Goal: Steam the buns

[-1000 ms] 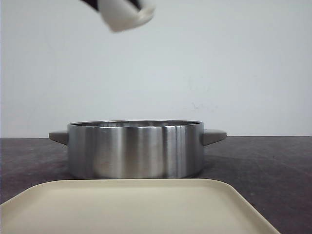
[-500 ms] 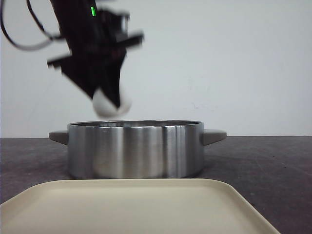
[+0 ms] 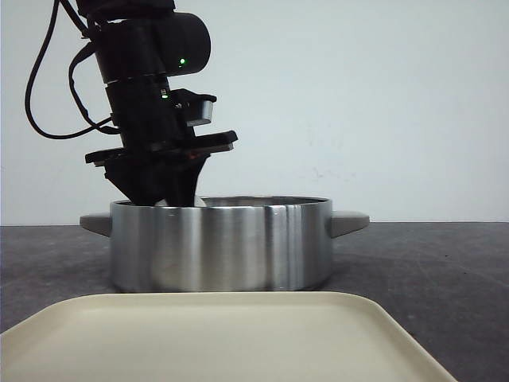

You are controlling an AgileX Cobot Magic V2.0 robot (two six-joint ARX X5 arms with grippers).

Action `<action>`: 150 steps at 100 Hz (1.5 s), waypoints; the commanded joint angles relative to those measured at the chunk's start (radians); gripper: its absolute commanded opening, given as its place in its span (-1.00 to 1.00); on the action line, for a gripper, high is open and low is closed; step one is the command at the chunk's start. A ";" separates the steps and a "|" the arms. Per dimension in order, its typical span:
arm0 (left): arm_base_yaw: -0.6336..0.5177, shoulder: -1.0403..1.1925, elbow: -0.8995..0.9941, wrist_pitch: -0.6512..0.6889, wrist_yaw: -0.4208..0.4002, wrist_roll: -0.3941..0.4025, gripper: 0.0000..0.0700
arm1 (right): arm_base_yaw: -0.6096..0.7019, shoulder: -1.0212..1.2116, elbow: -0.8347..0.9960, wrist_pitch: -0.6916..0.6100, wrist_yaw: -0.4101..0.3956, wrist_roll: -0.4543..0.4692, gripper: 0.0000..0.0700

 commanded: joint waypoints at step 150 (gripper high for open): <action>-0.028 -0.889 0.035 -0.116 -0.114 -0.108 -0.46 | 0.040 -0.071 -0.837 0.953 -0.130 -0.156 -0.98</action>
